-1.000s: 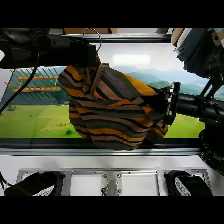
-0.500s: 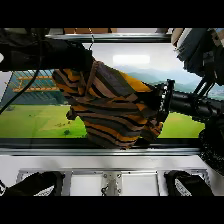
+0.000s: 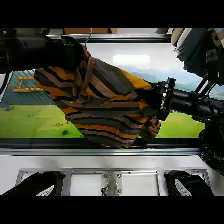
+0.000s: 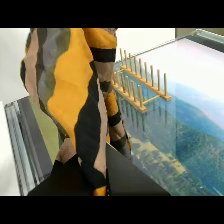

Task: Fold the clothes and pants, and hang the long-sleeved shirts on hangers.

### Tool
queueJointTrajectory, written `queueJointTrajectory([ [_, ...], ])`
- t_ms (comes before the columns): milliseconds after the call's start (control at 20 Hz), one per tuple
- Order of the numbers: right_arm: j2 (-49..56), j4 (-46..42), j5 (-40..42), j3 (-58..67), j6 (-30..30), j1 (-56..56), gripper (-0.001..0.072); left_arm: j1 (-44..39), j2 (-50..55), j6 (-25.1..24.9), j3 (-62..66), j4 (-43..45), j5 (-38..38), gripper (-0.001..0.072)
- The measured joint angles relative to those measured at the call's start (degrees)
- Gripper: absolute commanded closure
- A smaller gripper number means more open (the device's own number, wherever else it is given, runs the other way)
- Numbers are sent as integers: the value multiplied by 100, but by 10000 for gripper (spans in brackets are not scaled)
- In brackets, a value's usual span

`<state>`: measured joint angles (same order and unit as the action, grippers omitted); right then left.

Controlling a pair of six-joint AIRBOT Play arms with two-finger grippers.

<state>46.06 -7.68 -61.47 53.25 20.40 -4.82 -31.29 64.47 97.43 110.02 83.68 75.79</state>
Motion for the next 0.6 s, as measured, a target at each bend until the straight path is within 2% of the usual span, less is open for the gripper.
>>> queueJointTrajectory([
  [200,9,-216,39,-4,168,0,706,0,-68,-2,0,24,57,140],
  [350,9,-334,2,-2,332,2,706,13,-33,149,-2,529,114,140],
  [600,9,-527,-2,-4,516,2,706,4,111,304,-2,826,85,140],
])
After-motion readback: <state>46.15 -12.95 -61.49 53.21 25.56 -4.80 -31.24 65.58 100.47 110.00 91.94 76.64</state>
